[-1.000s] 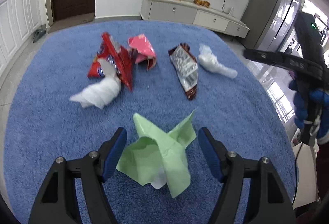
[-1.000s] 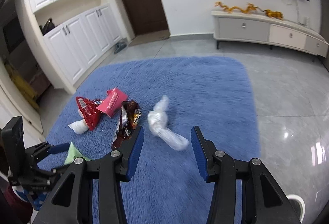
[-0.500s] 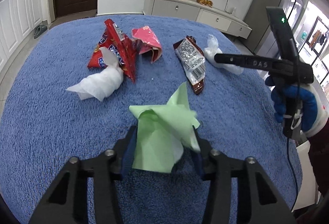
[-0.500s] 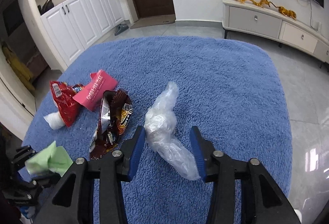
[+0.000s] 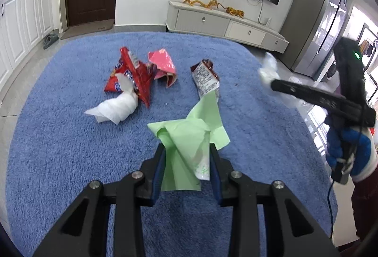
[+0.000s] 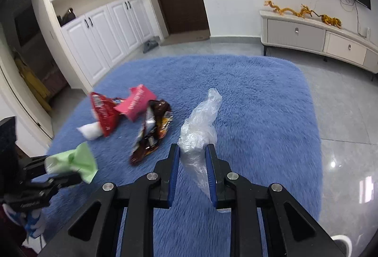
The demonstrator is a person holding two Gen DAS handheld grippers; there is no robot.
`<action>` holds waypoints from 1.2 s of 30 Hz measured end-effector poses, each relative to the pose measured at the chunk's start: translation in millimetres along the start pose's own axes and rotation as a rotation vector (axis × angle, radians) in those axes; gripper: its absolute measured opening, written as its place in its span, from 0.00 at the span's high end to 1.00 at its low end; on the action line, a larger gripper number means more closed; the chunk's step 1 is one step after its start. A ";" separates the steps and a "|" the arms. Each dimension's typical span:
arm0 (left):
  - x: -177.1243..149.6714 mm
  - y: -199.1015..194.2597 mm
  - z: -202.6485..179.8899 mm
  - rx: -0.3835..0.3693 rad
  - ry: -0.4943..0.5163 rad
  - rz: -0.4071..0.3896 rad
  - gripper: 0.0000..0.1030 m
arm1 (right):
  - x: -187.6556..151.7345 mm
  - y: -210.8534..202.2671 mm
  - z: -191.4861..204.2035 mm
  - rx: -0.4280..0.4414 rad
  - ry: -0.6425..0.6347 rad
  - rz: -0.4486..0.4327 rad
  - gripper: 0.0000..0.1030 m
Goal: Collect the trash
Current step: 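Grasp the clear plastic bag with the right tool while the left tool grasps green paper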
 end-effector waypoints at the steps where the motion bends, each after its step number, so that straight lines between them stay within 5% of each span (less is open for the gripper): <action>1: 1.2 -2.6 -2.4 0.002 0.000 -0.006 0.69 | -4.0 -10.5 -3.1 0.005 0.010 -0.012 0.79; 11: 17.9 -25.1 -44.7 0.000 0.058 -0.042 0.69 | -42.6 -90.1 -36.7 0.014 0.097 -0.088 0.79; 20: 33.6 -16.4 -125.4 -0.110 0.168 -0.026 0.69 | -81.8 -146.8 -98.5 -0.067 0.261 -0.168 0.79; 36: 28.9 107.6 -316.1 -0.352 0.417 0.175 0.69 | -194.7 -190.5 -260.8 -0.361 0.583 -0.108 0.78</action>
Point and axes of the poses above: each gripper's, at about its wrist camera, not at the fingertips, and y roughly the way its jaws point, z to its left, x to its top, the point moved 6 cm from there along y, roughly the way its jaws point, and after that the axes turned 15 degrees about -x, right-handed, at the moved point
